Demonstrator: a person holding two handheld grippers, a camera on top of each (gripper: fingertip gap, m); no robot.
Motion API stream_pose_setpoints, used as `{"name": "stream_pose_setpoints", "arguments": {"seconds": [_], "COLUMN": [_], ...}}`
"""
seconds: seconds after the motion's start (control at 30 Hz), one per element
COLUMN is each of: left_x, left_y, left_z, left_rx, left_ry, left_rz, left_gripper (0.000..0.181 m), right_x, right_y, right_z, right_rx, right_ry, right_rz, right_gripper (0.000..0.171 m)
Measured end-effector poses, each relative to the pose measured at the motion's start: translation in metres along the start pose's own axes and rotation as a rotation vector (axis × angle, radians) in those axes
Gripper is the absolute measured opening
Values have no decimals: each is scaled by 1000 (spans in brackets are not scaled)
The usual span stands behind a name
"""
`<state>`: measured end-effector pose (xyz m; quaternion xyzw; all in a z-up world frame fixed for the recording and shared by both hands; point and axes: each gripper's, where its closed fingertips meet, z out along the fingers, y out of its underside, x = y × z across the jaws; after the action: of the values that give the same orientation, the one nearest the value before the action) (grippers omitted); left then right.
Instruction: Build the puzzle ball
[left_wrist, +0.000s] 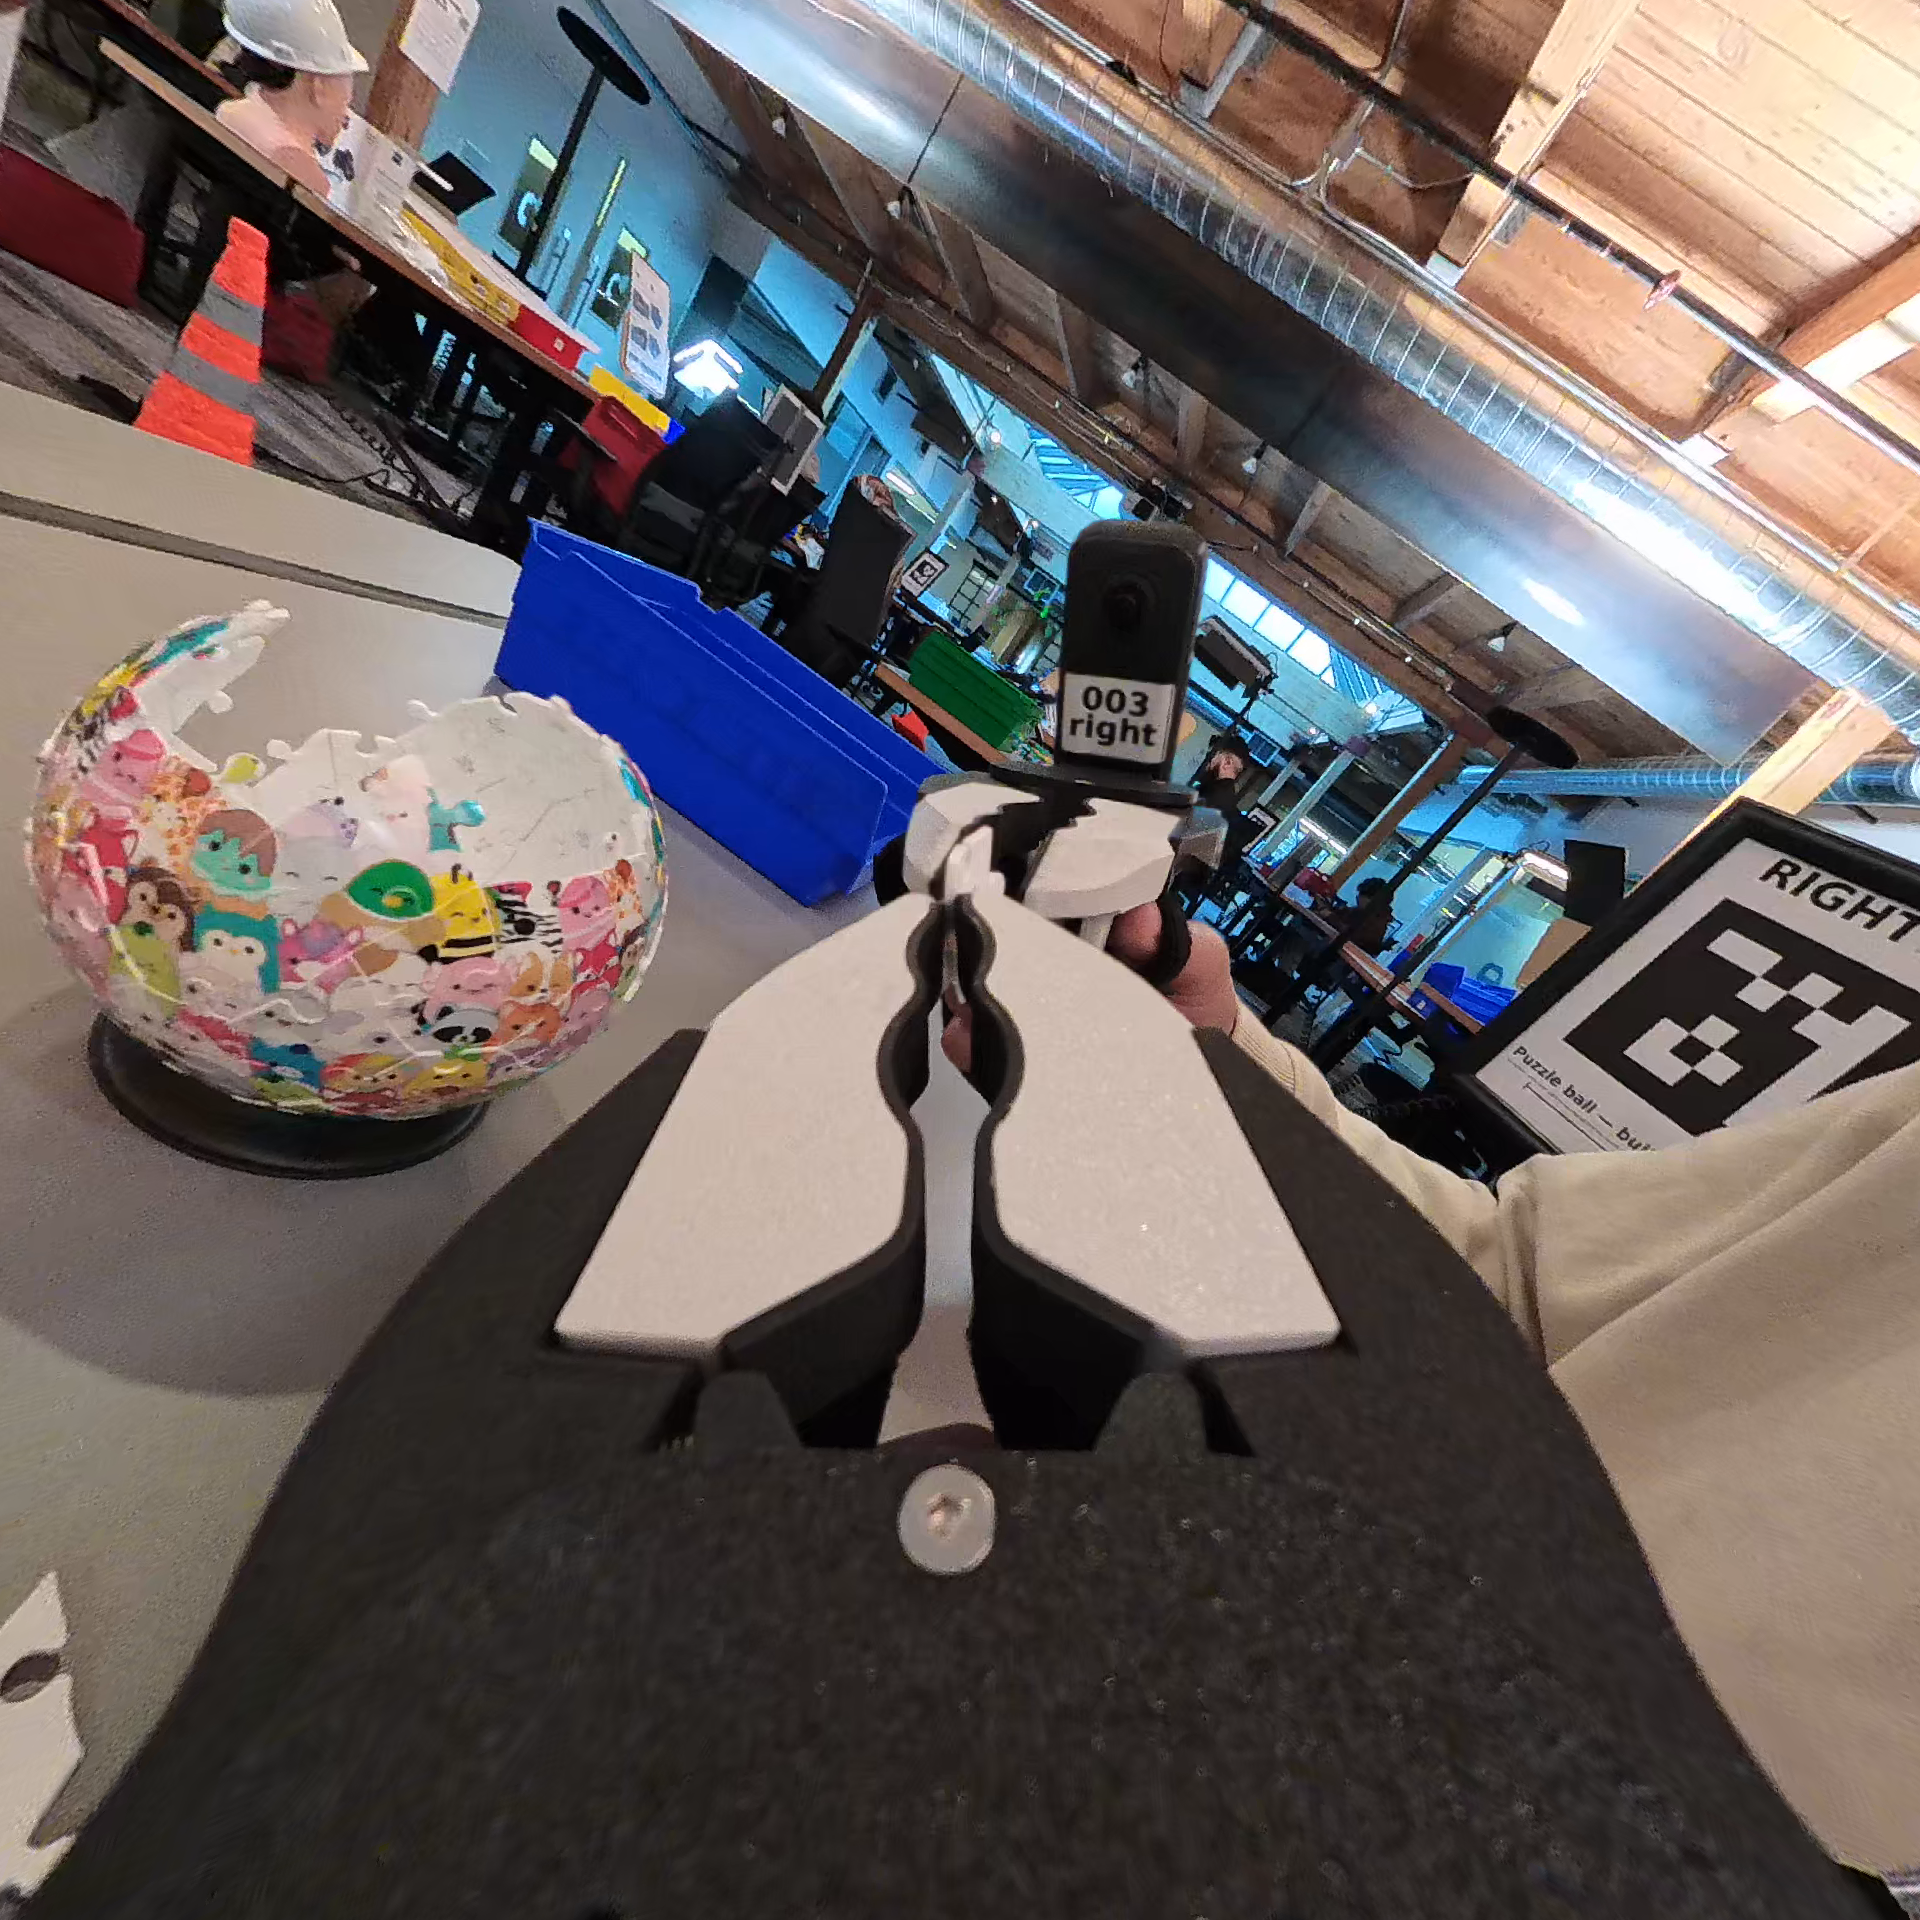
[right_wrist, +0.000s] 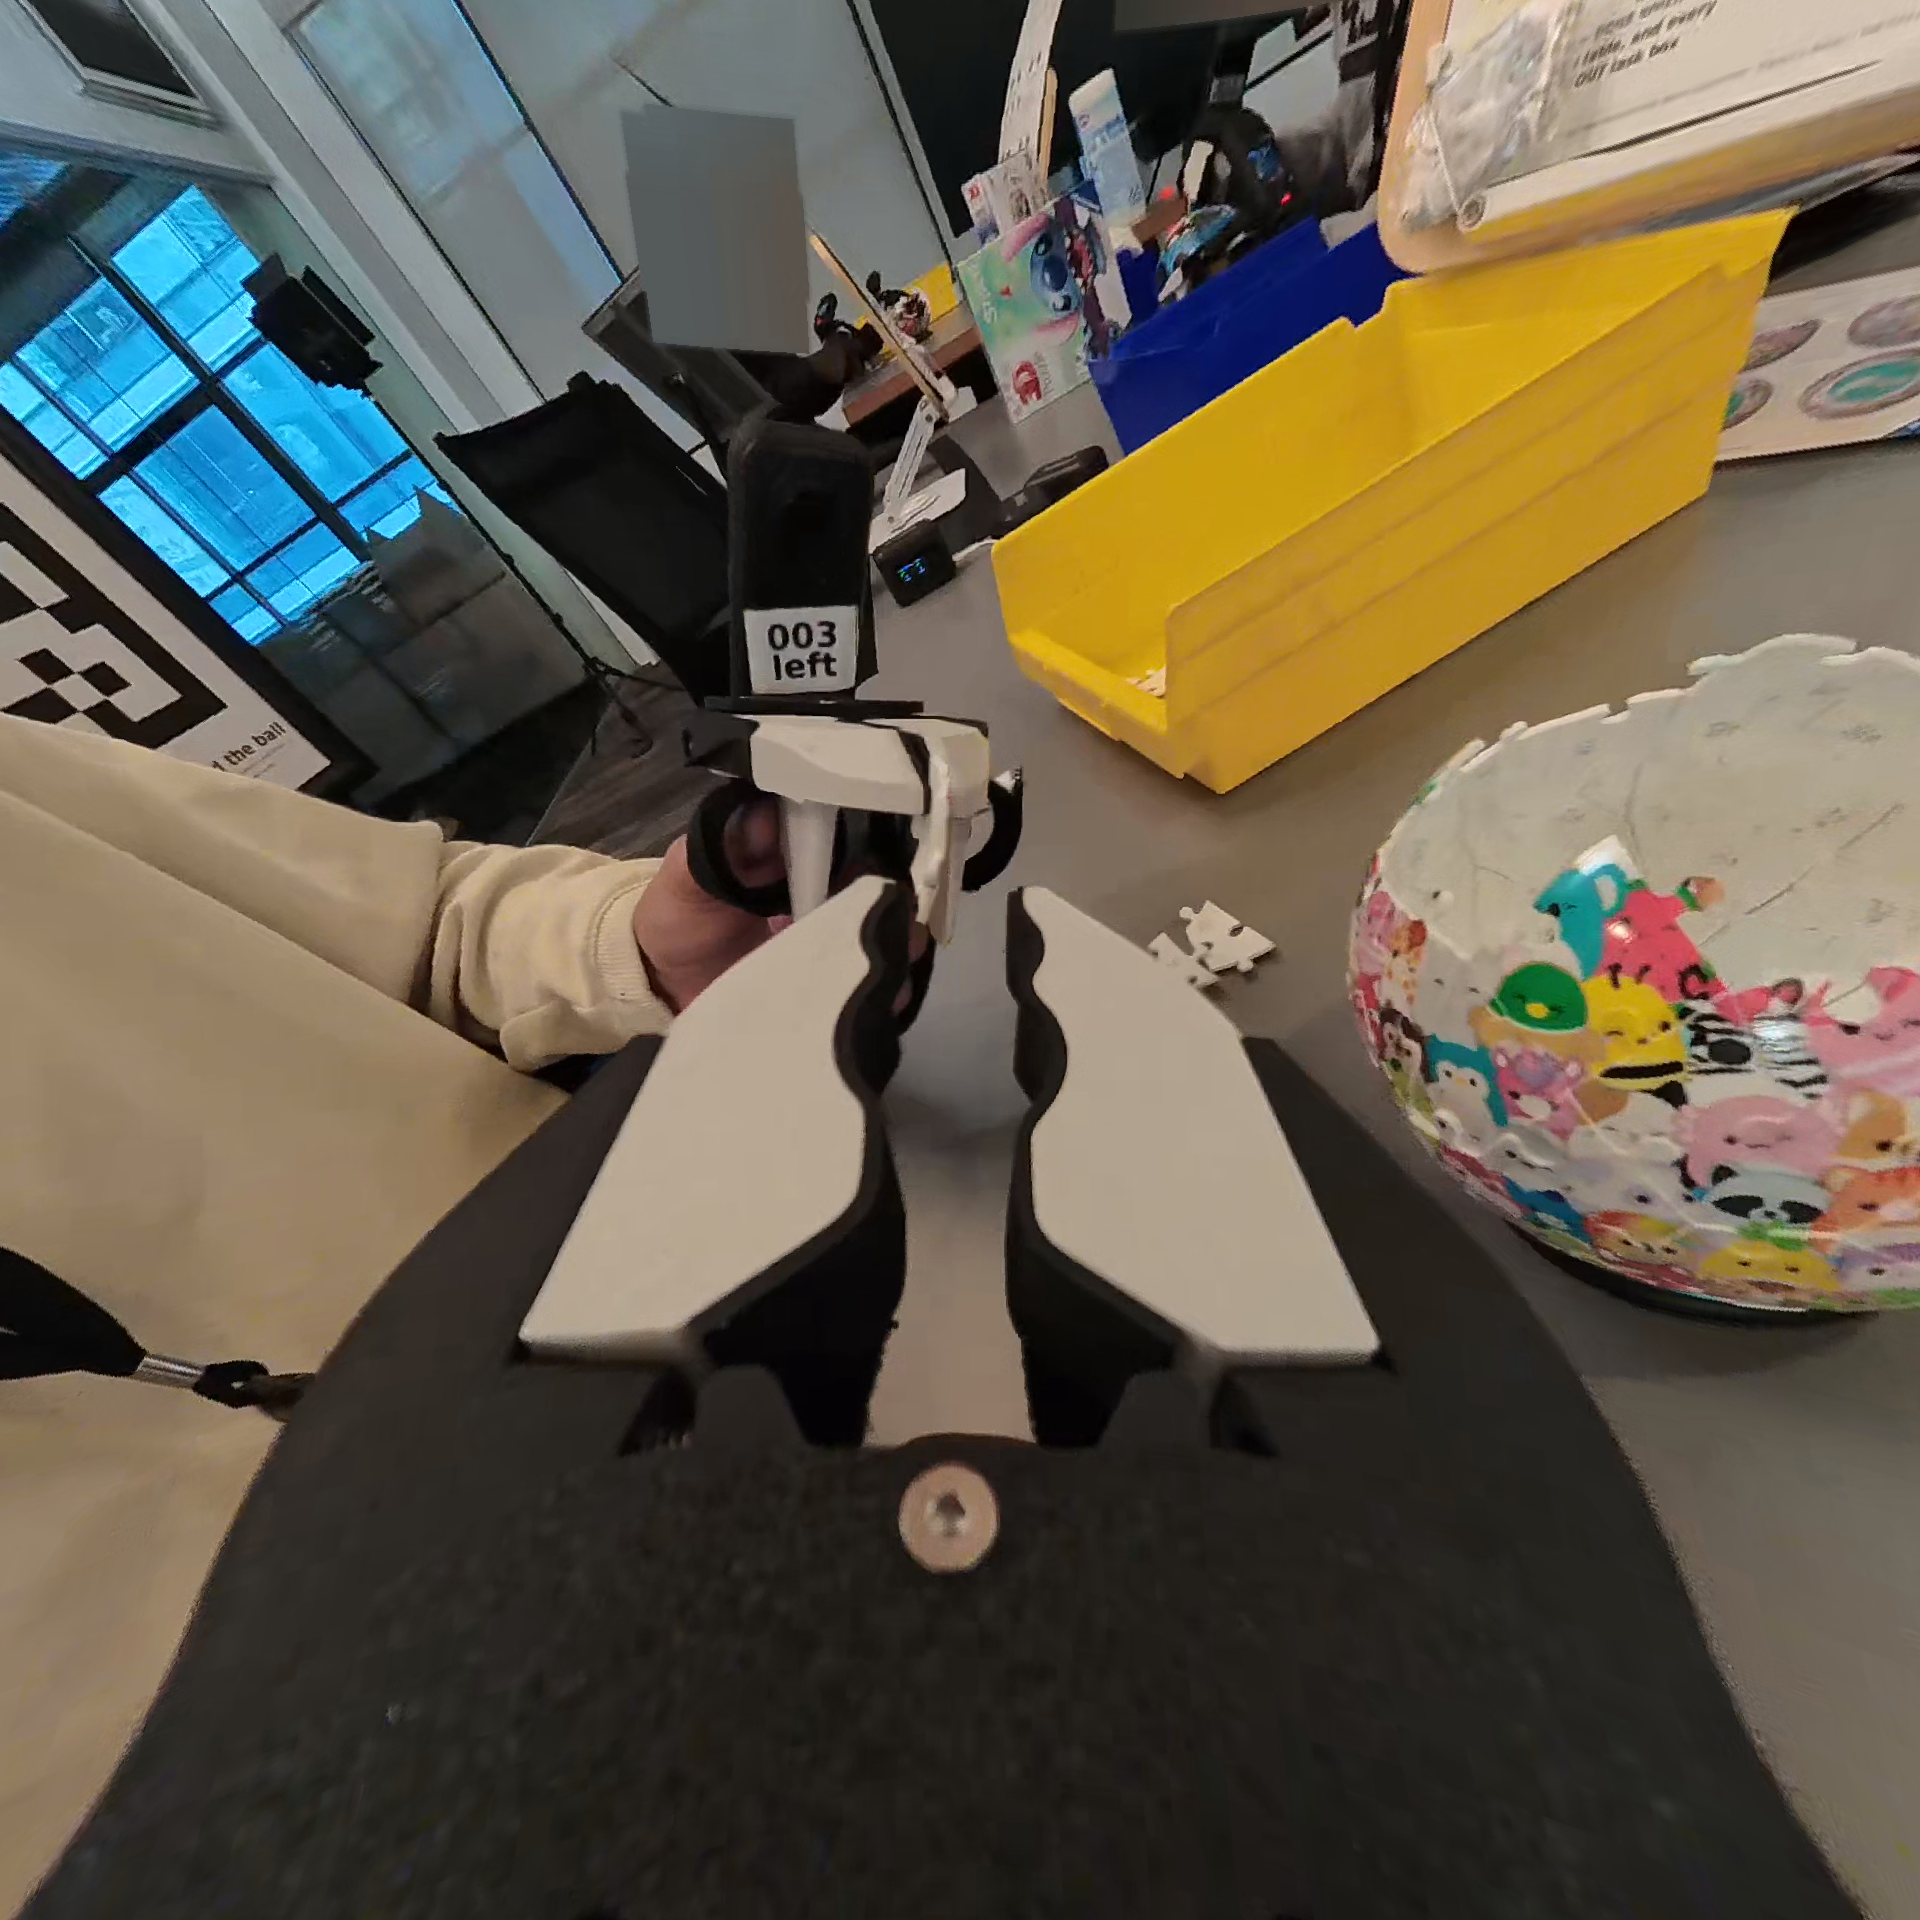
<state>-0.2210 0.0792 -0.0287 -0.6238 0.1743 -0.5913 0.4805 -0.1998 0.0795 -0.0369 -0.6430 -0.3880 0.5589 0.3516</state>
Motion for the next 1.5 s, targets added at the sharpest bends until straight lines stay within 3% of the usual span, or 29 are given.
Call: {"name": "stream_pose_setpoints", "arguments": {"seconds": [0.27,0.6,0.77,1.0,1.27,1.37,1.5], "left_x": [-5,-7,-8,-4,1,1,-2], "left_y": [-4,-2,-1,2,6,2,-7], "left_z": [-5,-4,-3,-1,3,1,-6], "left_rx": [17,8,9,-1,-31,-34,-72], "left_ry": [-34,-48,-53,-50,-37,-42,-101], "left_rz": [18,31,30,56,100,119,261], "left_gripper": [1,1,1,1,1,14,16], "right_x": [-4,-7,-3,0,-2,10,70], "right_y": [3,-5,-2,-7,-12,-33,-99], "right_z": [10,12,12,9,3,-9,-47], "right_rx": [26,101,69,69,-65,-111,-75], "right_ry": [-47,-54,-13,30,105,192,384], "right_rz": [61,68,50,46,-138,-285,-491], "right_gripper": [21,13,3,2,1,2,2]}}
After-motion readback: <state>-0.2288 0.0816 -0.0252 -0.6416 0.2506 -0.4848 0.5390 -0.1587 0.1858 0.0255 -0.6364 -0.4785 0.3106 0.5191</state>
